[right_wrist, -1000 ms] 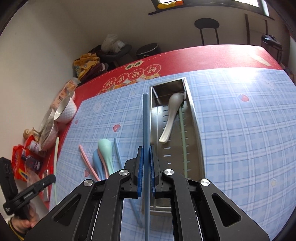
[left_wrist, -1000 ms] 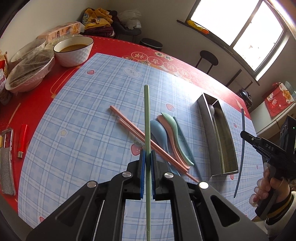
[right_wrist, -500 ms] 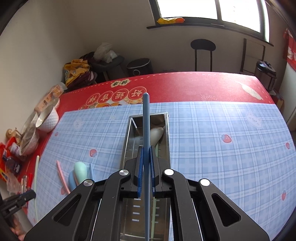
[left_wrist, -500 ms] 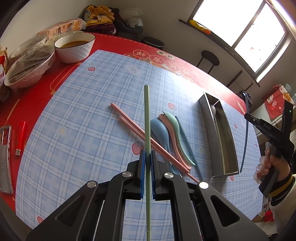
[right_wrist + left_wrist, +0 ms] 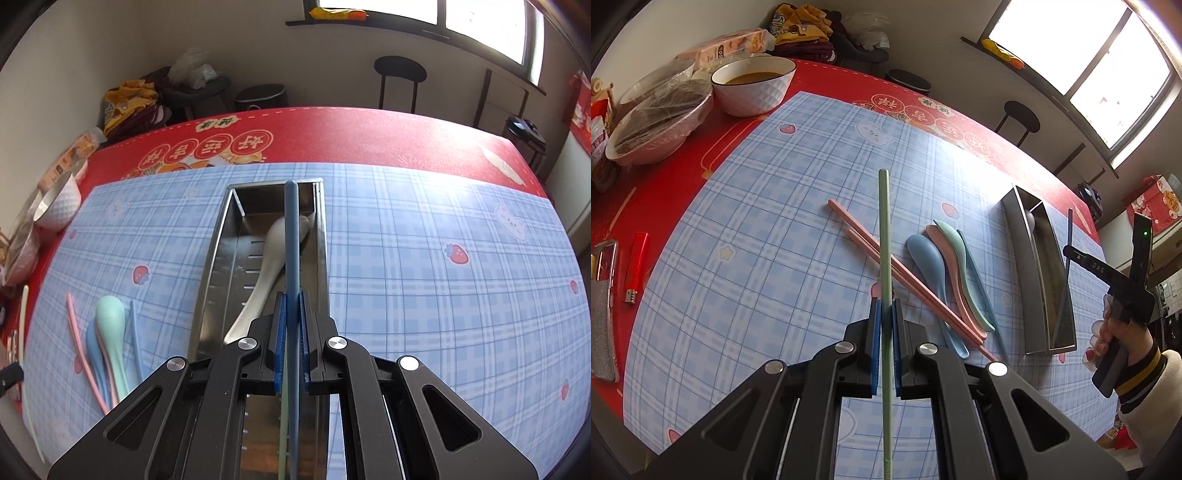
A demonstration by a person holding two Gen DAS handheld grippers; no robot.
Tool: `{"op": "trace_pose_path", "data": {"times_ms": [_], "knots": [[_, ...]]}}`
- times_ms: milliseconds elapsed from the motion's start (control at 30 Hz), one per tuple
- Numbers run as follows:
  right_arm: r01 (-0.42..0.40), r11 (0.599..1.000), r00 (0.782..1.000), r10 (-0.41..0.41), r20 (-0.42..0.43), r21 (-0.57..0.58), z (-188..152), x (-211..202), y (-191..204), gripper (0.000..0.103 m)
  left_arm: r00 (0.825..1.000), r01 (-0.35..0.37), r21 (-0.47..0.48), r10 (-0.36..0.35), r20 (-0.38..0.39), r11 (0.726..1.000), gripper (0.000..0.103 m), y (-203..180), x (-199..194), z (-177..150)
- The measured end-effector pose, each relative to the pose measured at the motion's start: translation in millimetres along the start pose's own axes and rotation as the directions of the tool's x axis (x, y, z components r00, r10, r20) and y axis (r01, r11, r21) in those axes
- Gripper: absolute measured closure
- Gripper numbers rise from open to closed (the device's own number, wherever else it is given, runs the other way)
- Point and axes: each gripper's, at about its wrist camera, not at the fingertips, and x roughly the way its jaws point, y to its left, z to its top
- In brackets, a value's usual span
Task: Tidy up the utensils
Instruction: 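Lower the blue chopstick into the steel tray and open the right gripper, then lower the green chopstick into the steel tray and open the left gripper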
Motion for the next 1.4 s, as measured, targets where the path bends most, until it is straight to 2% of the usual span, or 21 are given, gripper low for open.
{"op": "trace_pose_path", "data": {"times_ms": [233, 400, 600, 633, 700, 733, 1000, 1067, 1133, 1400], "knots": [[0.003, 1.0, 1.0, -0.003, -0.025, 0.002, 1.5, 6.7, -0.5, 0.096, 1.0, -0.002, -0.006, 0.002, -0.009, 1.0, 0.097, 0.2, 1.9, -0.8], [-0.027, 0.997, 0.998, 0.03, -0.049, 0.069, 1.2, 6.3, -8.1, 0.094, 1.0, -0.002, 0.0, 0.002, -0.013, 1.0, 0.097, -2.5, 2.6, 0.0], [-0.071, 0.992, 0.997, 0.074, -0.026, 0.102, -7.7, -12.8, -13.3, 0.094, 1.0, 0.005, 0.025, -0.005, -0.008, 1.0, 0.097, -12.6, 2.1, 5.8], [-0.075, 0.992, 0.997, 0.078, -0.025, 0.103, -10.6, -16.2, -13.6, 0.091, 1.0, 0.009, 0.03, -0.009, -0.009, 1.0, 0.097, -15.4, 2.2, 6.7], [-0.088, 0.991, 0.996, 0.091, -0.022, 0.101, -17.6, -22.9, -14.0, 0.074, 1.0, 0.019, 0.04, -0.018, -0.013, 0.999, 0.097, -21.2, 3.1, 8.4], [-0.095, 0.99, 0.995, 0.097, -0.016, 0.1, -21.4, -26.6, -14.4, 0.056, 1.0, 0.024, 0.046, -0.023, -0.016, 0.999, 0.097, -24.9, 4.2, 9.5], [-0.141, 0.984, 0.989, 0.145, -0.032, 0.112, -44.6, -43.7, -19.8, 0.039, 0.997, 0.066, 0.105, -0.061, -0.051, 0.992, 0.097, -61.3, 17.0, 12.1], [-0.149, 0.982, 0.988, 0.153, -0.026, 0.112, -48.4, -47.6, -22.7, 0.025, 0.996, 0.075, 0.118, -0.068, -0.058, 0.99, 0.097, -70.6, 19.6, 12.1], [-0.16, 0.98, 0.987, 0.163, -0.013, 0.121, -51.7, -51.9, -27.7, 0.016, 0.995, 0.083, 0.128, -0.075, -0.063, 0.988, 0.097, -79.5, 22.0, 12.6], [-0.183, 0.965, 0.983, 0.185, 0.009, 0.189, -60.1, -61.1, -55.9, 0.016, 0.989, 0.125, 0.158, -0.111, -0.097, 0.98, 0.097, -124.4, 38.5, 18.8]]}}
